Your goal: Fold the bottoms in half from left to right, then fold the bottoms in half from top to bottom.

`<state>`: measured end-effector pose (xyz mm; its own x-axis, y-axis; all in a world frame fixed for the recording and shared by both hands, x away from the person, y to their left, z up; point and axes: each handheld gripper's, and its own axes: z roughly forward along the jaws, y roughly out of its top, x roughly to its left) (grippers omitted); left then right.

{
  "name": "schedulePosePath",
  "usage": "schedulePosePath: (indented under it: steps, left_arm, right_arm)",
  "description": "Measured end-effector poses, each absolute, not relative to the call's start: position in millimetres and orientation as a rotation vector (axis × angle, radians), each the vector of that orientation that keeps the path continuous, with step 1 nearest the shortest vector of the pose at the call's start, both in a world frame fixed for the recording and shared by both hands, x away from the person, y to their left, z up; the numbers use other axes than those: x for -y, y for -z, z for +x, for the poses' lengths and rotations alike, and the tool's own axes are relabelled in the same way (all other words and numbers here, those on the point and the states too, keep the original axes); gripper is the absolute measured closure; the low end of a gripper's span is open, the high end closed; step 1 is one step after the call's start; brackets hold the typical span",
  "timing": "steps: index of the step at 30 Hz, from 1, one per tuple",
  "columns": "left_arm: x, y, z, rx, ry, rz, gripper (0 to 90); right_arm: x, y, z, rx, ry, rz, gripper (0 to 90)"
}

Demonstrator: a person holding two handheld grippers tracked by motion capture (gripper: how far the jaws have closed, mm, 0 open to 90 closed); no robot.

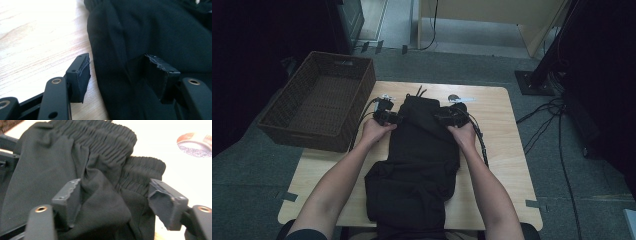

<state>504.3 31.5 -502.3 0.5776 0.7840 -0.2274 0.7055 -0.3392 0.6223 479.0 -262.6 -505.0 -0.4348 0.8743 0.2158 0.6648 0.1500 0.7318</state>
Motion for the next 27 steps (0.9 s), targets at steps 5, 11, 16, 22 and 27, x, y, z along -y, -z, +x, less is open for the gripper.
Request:
schedulePosePath:
  steps: [5,11,16,22,27]
  left_arm:
    - [-31.1,503.5,504.5,-1.173,-0.149,2.102,39.3]
    - [-24.0,504.2,500.8,-1.147,-0.150,2.110,42.6]
    - [-19.9,503.8,497.0,-1.115,-0.147,2.141,60.4]
    - [-21.0,503.6,497.2,-1.125,-0.108,2.152,81.0]
    - [-23.5,501.0,497.0,-1.115,-0.085,2.169,88.3]
  right_arm:
    - [260.7,507.3,477.4,-2.196,-1.129,1.497,20.3]
    - [259.0,519.5,467.1,-2.177,-1.158,1.473,15.1]
    - [243.4,522.4,458.8,-2.167,-1.032,1.359,24.0]
    - [244.9,521.5,459.3,-2.152,-1.071,1.361,42.3]
    - [248.2,521.1,457.0,-2.156,-1.117,1.366,70.8]
